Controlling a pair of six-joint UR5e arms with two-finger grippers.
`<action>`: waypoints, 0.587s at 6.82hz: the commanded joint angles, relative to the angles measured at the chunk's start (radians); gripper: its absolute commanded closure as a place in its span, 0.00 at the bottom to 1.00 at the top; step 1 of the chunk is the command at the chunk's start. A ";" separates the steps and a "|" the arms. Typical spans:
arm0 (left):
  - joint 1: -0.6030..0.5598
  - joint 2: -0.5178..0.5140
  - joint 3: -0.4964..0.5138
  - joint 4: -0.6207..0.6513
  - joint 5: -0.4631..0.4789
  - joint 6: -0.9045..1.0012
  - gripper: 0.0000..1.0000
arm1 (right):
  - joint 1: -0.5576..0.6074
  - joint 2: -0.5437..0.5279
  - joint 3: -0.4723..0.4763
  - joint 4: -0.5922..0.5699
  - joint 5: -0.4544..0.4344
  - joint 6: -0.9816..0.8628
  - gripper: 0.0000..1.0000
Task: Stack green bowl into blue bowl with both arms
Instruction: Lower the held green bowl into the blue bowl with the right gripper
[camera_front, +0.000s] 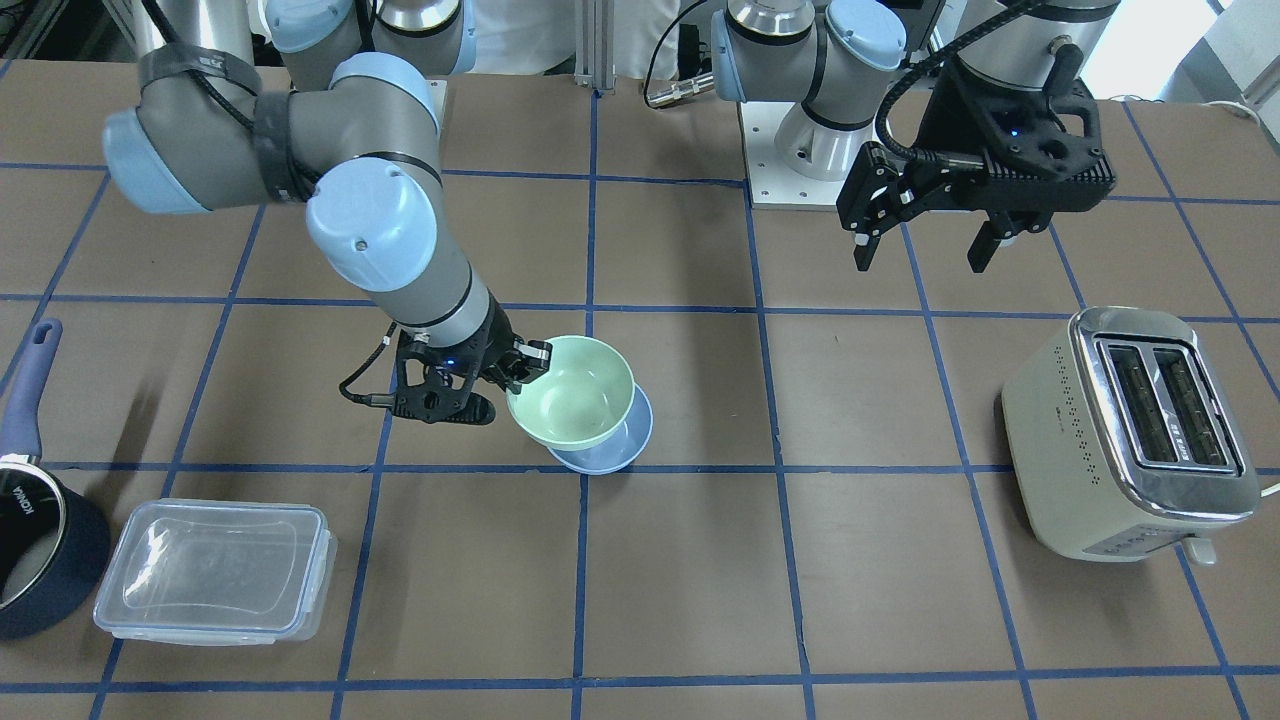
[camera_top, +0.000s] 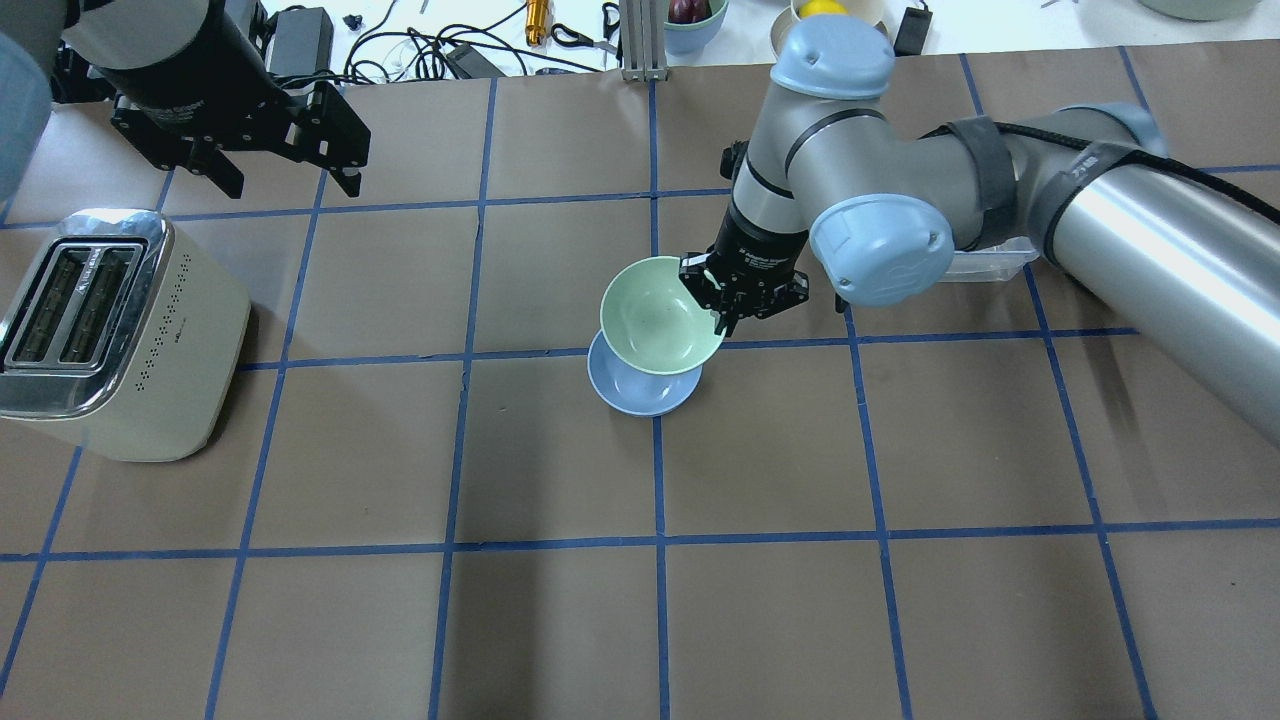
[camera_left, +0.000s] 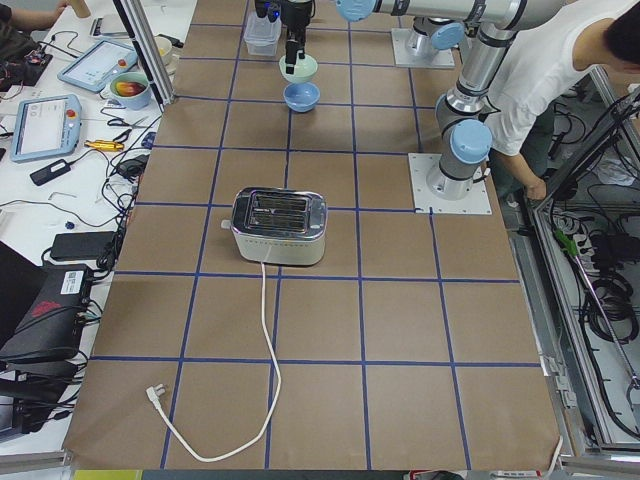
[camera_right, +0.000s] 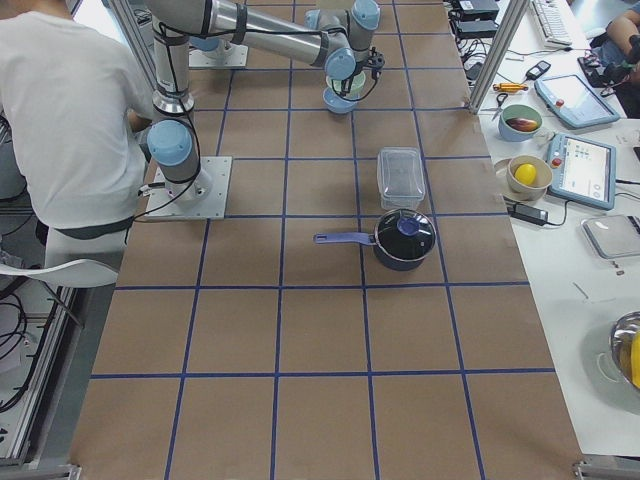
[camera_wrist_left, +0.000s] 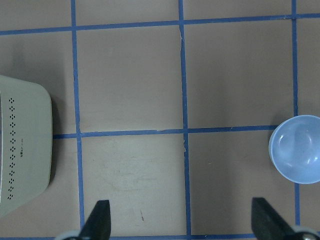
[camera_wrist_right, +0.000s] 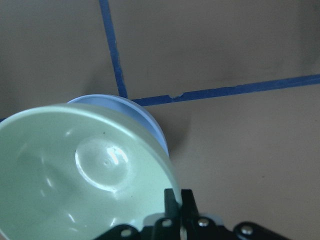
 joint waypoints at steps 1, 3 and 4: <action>-0.002 0.011 -0.026 0.004 -0.001 -0.006 0.00 | 0.024 0.052 0.003 -0.027 -0.005 0.019 1.00; -0.003 0.013 -0.031 0.006 -0.002 -0.006 0.00 | 0.026 0.080 0.009 -0.028 0.007 0.018 1.00; -0.003 0.013 -0.031 0.005 -0.003 -0.008 0.00 | 0.024 0.083 0.009 -0.028 0.000 0.015 1.00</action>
